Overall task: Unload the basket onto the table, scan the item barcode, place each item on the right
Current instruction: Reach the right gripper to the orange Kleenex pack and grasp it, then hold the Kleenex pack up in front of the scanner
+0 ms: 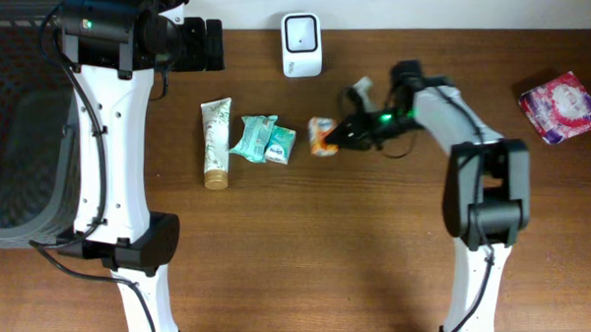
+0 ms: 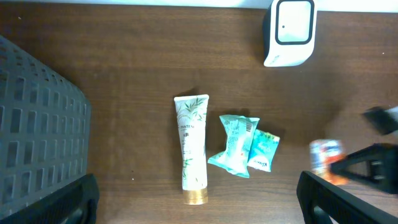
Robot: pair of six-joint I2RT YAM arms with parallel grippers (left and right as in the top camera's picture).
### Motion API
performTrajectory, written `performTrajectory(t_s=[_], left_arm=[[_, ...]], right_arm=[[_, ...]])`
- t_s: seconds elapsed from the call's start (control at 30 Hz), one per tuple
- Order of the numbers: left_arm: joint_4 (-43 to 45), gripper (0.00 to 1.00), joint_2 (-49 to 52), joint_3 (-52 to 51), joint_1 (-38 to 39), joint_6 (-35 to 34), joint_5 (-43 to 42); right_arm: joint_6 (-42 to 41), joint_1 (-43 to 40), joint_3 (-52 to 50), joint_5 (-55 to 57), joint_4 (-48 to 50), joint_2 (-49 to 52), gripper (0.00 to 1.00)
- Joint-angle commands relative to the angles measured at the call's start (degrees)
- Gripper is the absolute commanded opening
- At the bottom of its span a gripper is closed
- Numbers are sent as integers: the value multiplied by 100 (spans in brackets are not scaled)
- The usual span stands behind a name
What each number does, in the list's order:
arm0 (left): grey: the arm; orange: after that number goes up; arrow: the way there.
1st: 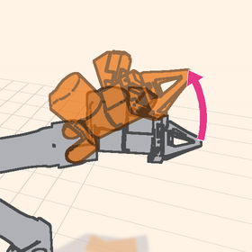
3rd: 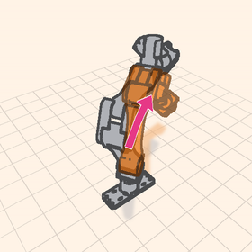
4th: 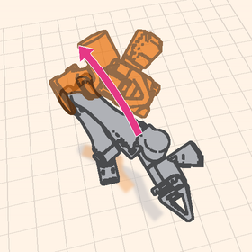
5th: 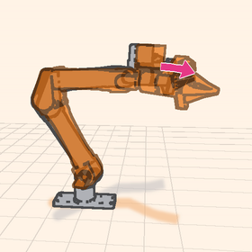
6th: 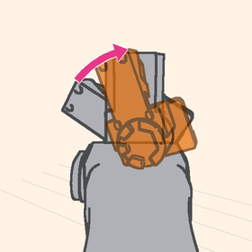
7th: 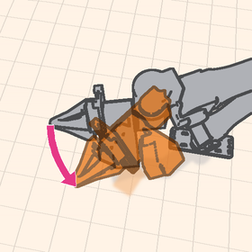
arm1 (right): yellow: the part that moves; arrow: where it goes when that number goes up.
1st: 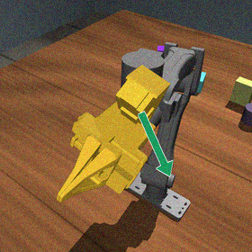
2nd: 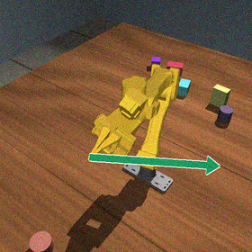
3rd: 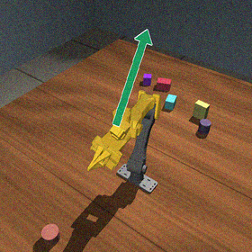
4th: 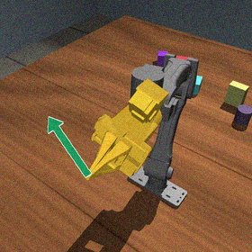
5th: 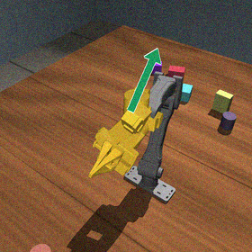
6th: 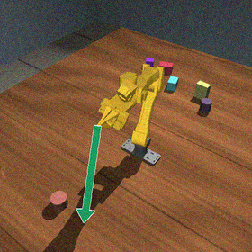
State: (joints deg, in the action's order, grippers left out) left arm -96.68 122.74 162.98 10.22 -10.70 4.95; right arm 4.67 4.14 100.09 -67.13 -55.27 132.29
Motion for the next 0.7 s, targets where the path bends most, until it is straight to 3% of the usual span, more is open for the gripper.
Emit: performTrajectory(t_s=[0.0, 0.23, 0.47, 0.67], left_arm=[[-4, 99, -24, -2, -26, 26, 2], [-4, 99, -24, -2, -26, 26, 4], [-4, 99, -24, -2, -26, 28, 2], [-4, 99, -24, -2, -26, 28, 2]], right_arm=[[870, -326, -44, -1912, 4, -48, 4], [855, -254, 13, -2181, 544, -48, 4], [577, -236, 1357, -2184, 498, -57, 4], [603, -33, 1532, -2181, 1012, -57, 4]])
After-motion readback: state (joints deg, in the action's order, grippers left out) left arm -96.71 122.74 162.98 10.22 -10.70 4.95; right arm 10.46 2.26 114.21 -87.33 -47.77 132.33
